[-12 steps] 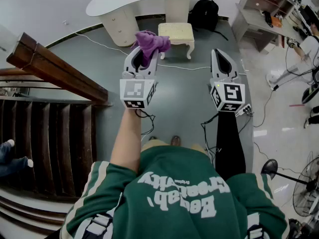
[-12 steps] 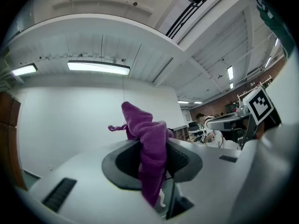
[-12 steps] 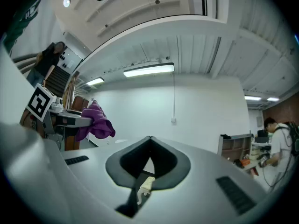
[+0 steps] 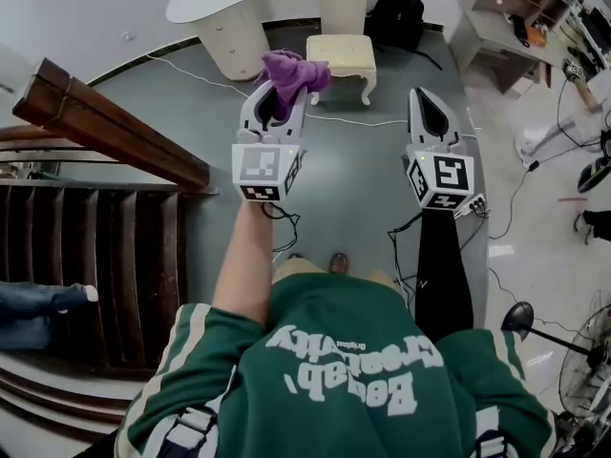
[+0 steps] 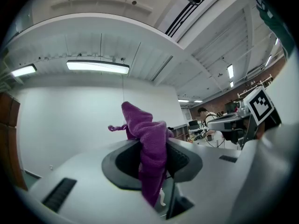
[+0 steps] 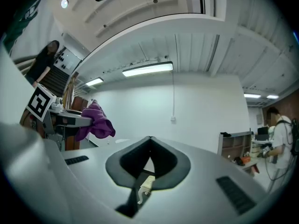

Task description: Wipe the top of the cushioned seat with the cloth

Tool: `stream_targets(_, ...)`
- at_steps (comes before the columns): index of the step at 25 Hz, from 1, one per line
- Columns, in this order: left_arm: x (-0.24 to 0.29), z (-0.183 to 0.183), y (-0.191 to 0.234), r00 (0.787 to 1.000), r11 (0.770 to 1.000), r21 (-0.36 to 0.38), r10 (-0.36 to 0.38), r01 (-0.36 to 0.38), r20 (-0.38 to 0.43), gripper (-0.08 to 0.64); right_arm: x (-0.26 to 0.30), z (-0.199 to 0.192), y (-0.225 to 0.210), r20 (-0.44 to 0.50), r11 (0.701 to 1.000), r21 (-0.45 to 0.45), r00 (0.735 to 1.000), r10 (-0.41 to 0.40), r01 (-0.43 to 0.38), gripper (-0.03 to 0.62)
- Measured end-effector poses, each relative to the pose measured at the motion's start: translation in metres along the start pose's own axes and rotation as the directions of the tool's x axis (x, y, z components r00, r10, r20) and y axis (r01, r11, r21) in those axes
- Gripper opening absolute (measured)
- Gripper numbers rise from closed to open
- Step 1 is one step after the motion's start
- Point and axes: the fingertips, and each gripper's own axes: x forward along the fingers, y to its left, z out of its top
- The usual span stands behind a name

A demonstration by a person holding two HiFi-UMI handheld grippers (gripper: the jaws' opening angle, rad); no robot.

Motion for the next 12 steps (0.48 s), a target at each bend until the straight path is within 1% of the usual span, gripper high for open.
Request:
stream_targets(6,0.004,-0.003,0.001,1.000,1.000,0.002,-0.004,0.004,-0.008,0.132,0.002,-0.005,-0.006,0.004,0.999,0.032,1.000,-0.010,0.010,0.008)
stream_targets(12,0.028,-0.016,0.010,1.000,1.000,0.000,-0.009,0.009,-0.017,0.132,0.027,-0.017,-0.014,-0.011,0.999,0.039,1.000,-0.008,0.008,0.008)
